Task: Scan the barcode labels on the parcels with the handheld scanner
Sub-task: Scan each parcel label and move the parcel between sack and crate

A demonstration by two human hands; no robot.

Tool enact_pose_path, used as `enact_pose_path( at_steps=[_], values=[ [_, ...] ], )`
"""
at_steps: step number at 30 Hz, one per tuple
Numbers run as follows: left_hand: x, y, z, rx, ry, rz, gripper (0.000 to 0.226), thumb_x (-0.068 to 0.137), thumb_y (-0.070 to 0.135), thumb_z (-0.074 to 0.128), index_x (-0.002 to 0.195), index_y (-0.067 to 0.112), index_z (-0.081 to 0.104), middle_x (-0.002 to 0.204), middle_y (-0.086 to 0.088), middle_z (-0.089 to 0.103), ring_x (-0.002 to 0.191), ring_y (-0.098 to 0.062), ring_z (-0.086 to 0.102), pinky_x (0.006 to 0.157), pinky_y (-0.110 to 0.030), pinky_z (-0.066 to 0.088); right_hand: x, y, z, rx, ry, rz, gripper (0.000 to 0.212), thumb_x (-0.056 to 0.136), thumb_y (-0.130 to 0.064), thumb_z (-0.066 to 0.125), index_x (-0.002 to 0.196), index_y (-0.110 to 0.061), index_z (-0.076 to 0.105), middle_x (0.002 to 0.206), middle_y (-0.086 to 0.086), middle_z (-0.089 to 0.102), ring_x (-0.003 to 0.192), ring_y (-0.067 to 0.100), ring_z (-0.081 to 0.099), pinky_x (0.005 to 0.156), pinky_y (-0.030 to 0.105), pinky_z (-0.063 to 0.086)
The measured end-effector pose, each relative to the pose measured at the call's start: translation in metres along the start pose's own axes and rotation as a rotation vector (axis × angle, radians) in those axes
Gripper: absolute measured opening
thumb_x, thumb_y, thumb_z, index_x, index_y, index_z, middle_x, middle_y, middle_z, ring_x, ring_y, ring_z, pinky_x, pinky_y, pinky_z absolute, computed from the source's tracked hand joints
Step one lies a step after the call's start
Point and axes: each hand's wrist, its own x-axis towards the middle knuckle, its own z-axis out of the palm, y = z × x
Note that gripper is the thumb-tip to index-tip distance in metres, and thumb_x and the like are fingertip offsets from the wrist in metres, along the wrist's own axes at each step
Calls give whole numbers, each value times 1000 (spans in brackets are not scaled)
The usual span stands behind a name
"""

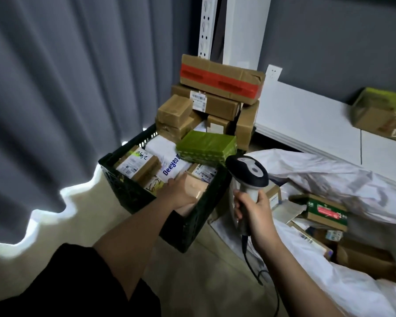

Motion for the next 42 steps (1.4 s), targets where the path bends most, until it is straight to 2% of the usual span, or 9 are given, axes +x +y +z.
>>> enact_pose_path(
  at_steps=[5, 9, 15, 20, 24, 28, 33, 37, 42],
  values=[
    [21, 1, 17, -67, 6, -67, 108, 76, 66, 61, 152, 32, -8, 153, -14, 20, 134, -37, 35, 105, -42, 34, 3, 14, -8, -35, 45, 41, 22, 94, -5, 59, 80, -11, 44, 51, 5, 41, 42, 19, 34, 47, 32, 29],
    [25, 2, 25, -145, 71, -107, 108, 77, 54, 68, 151, 27, -5, 142, -17, 33, 123, -36, 45, 97, -40, 40, 2, 18, -12, -21, 67, 45, 17, 94, -2, 57, 85, -8, 44, 55, 6, 41, 42, 16, 35, 44, 28, 30],
    [2, 4, 3, -287, 337, -96, 47, 101, 27, 36, 142, 4, 33, 112, -21, 61, 95, -36, 62, 75, -38, 48, -7, 10, -22, -27, 69, 61, 19, 94, -5, 59, 83, -11, 45, 56, 7, 41, 43, 17, 35, 39, 20, 29],
    [-58, 11, -38, -943, 582, -146, 28, 100, 15, 41, 119, 3, 56, 113, -17, 64, 97, -33, 62, 82, -39, 52, -25, -4, -25, -41, 37, -1, 17, 93, -7, 63, 87, -10, 47, 51, 8, 41, 45, 18, 38, 44, 25, 35],
    [-127, 41, -39, -1493, 287, 27, 17, 98, 12, 51, 111, 16, 62, 96, -4, 72, 86, -22, 69, 75, -39, 56, -43, -16, -21, -28, 40, -59, 24, 89, -10, 69, 105, -8, 51, 63, 6, 56, 50, 14, 47, 52, 24, 42],
    [-176, 75, -23, -1546, 123, 193, 19, 96, 14, 54, 113, 17, 63, 103, -5, 74, 95, -23, 71, 77, -41, 57, -67, -28, -24, 1, 113, -87, 59, 75, -31, 80, 125, -20, 49, 103, 1, 67, 81, 20, 57, 75, 37, 48],
    [-207, 91, -13, -1497, 25, 294, 22, 95, 14, 55, 116, 15, 62, 107, -5, 73, 99, -21, 70, 81, -36, 56, -85, -39, -46, 78, 204, -108, 38, 87, -7, 68, 119, -14, 49, 80, 9, 54, 56, 15, 46, 45, 22, 38],
    [-213, 86, -22, -1352, 92, 304, 22, 93, 16, 60, 115, 16, 62, 106, -3, 73, 98, -19, 70, 84, -36, 56, -94, -55, -68, -48, 169, -96, 32, 87, -2, 67, 112, -15, 51, 76, 3, 57, 49, 4, 50, 45, 16, 40],
    [-206, 70, -33, -1118, 104, 206, 11, 89, 17, 66, 100, 19, 68, 88, 0, 73, 68, -9, 61, 63, -26, 48, -99, -60, -75, -99, 142, -144, 26, 88, -4, 67, 104, -21, 54, 71, 0, 55, 52, 9, 46, 43, 18, 36]
  ],
)
